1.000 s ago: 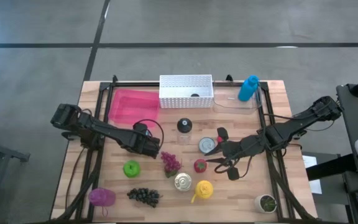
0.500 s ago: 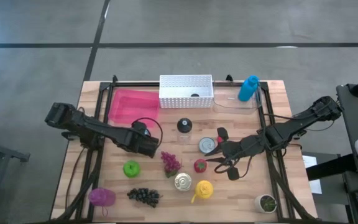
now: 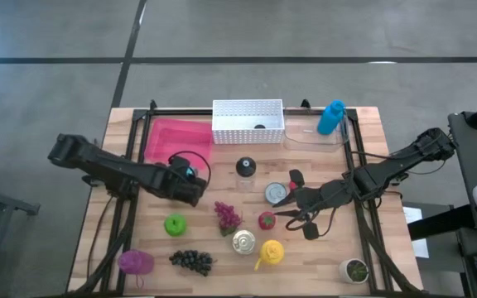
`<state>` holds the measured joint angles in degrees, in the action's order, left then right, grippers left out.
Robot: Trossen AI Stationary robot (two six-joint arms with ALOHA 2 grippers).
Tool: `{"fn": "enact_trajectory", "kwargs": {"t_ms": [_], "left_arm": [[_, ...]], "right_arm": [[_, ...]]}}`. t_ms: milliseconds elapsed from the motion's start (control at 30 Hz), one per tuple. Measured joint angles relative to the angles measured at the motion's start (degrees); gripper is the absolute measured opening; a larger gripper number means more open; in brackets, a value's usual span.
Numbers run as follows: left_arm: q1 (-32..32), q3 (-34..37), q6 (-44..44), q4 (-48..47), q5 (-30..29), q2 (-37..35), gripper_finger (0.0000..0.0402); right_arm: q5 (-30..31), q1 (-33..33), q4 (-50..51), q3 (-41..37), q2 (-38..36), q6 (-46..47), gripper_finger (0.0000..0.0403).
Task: Pick & Place Food Item
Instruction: Put the yellow tuna can into the pink bin
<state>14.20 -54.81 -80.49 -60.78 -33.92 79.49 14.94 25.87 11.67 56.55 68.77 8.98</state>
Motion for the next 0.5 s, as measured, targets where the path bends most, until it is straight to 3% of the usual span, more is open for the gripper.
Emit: {"fn": "enact_trajectory", "kwargs": {"t_ms": [233, 500], "left_arm": [[-2.4, -1.6, 1.2, -8.1, -5.0, -3.9, 0.0162], [-14.4, -1.5, 8.7, -11.4, -10.1, -5.3, 0.0148]], "right_arm": [[0.0, 0.0, 0.0, 0.0, 0.0, 0.0, 0.0082], [0.0, 0.0, 0.0, 0.0, 0.0, 0.0, 0.0068]]}}
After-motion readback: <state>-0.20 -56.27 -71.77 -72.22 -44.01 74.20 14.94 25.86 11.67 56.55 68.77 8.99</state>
